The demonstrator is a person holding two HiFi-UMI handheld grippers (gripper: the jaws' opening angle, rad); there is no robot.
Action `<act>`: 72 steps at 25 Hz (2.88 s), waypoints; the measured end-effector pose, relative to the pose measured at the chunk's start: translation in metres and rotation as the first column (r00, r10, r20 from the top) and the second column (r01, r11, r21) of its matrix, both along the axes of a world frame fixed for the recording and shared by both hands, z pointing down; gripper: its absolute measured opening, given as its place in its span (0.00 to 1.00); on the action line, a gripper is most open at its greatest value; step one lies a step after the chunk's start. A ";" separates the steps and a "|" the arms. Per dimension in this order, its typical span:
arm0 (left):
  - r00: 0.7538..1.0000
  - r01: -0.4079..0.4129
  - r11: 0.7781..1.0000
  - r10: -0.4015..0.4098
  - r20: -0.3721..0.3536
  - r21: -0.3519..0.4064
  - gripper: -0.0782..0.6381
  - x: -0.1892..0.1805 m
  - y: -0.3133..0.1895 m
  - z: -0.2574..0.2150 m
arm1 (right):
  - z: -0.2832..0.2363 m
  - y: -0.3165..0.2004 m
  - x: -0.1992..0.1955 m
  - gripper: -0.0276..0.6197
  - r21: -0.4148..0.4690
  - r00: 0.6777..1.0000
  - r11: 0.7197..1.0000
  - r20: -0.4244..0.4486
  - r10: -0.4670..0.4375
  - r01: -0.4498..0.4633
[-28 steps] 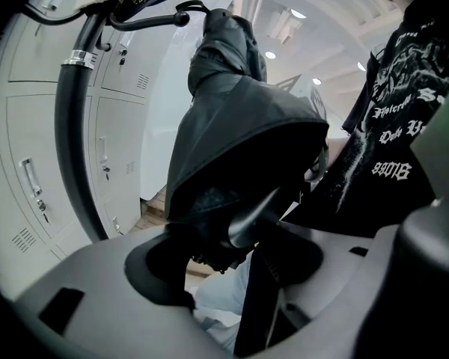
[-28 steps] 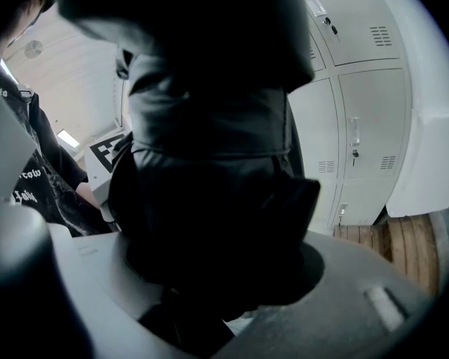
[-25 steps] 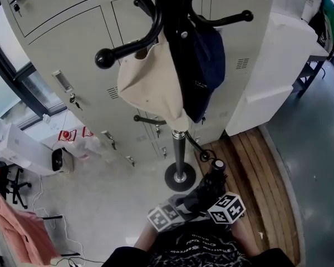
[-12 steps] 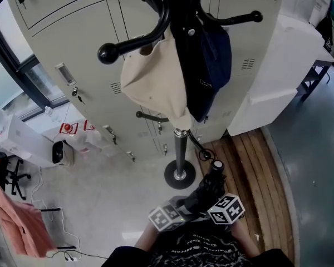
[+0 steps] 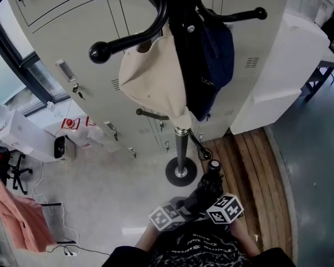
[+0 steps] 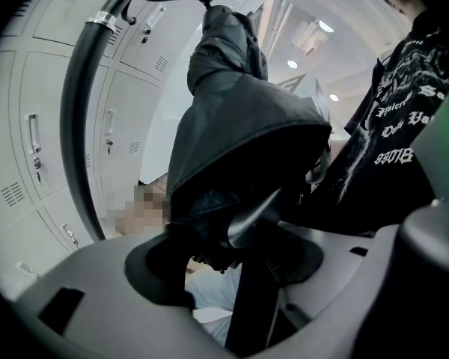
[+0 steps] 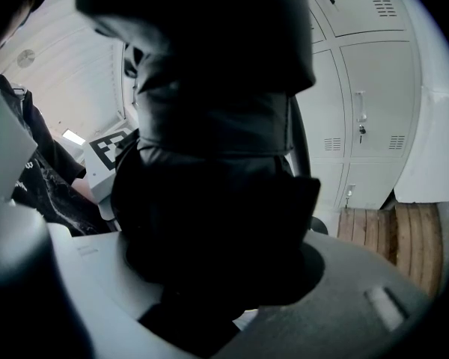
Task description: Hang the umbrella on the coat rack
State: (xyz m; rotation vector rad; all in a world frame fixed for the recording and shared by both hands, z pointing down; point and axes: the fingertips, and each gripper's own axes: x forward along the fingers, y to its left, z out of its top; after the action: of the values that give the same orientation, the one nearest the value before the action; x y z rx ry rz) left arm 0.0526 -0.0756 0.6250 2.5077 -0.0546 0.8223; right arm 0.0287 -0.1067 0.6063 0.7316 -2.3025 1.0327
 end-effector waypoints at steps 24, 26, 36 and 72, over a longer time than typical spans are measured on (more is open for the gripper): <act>0.994 0.104 0.994 -0.105 -0.008 -0.042 0.51 0.004 -0.032 0.018 | 0.015 -0.033 0.002 0.48 -0.021 0.997 0.997 0.033 -0.076 0.077; 0.993 0.115 0.992 -0.116 -0.007 -0.048 0.51 0.005 -0.034 0.021 | 0.018 -0.035 0.003 0.48 -0.023 0.996 0.996 0.034 -0.086 0.087; 0.981 0.195 0.976 -0.193 0.031 -0.091 0.51 -0.003 -0.043 0.042 | 0.036 -0.044 -0.003 0.48 -0.054 0.990 0.989 0.043 -0.138 0.140; 0.903 0.420 0.878 -0.381 0.198 -0.230 0.51 -0.034 -0.062 0.086 | 0.114 -0.113 0.019 0.53 0.049 0.960 0.997 -0.269 0.078 -0.067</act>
State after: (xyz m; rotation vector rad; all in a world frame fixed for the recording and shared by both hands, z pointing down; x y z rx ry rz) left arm 0.0189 -0.1378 0.7107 2.0737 -0.4690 0.7759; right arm 0.0479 -0.2194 0.7202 0.9190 -2.0785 0.8608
